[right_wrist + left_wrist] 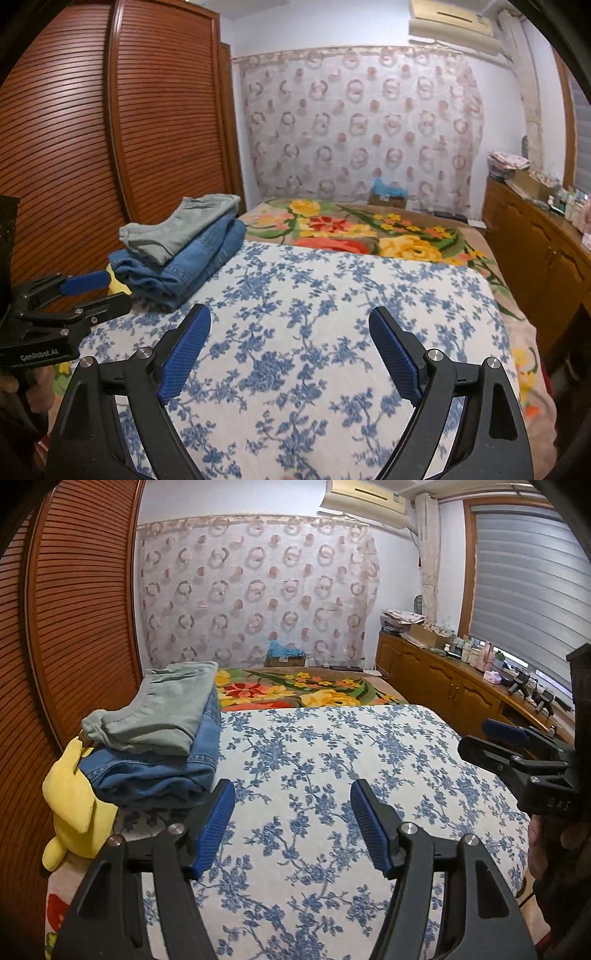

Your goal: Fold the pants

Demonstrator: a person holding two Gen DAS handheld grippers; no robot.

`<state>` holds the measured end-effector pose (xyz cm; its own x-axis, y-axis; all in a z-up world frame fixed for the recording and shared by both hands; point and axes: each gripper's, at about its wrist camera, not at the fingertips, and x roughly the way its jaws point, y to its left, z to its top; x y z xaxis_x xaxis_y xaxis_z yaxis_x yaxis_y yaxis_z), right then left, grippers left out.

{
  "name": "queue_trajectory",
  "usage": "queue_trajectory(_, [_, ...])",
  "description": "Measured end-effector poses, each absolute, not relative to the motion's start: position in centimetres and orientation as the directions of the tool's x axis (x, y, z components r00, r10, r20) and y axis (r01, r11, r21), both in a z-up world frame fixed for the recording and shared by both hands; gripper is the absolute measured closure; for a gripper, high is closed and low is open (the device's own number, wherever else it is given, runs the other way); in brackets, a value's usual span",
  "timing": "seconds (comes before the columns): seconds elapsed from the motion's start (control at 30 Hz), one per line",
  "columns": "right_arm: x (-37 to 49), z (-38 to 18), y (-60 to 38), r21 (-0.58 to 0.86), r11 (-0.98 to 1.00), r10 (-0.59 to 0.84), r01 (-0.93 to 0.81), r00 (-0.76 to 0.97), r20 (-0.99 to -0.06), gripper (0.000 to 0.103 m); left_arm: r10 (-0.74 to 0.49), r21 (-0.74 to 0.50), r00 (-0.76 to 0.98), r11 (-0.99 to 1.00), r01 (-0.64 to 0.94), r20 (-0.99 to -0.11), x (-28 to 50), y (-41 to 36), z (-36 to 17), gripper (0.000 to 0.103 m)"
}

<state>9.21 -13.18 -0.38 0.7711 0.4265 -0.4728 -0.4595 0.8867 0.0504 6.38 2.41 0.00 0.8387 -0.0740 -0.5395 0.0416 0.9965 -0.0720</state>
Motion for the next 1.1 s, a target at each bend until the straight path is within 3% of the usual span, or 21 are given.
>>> queue_trajectory(1.1, [3.1, 3.8, -19.4, 0.051, 0.971, 0.236, -0.234, 0.901, -0.365, 0.013, -0.078, -0.036, 0.890, 0.997, 0.070, -0.448, 2.2, -1.3, 5.5, 0.037])
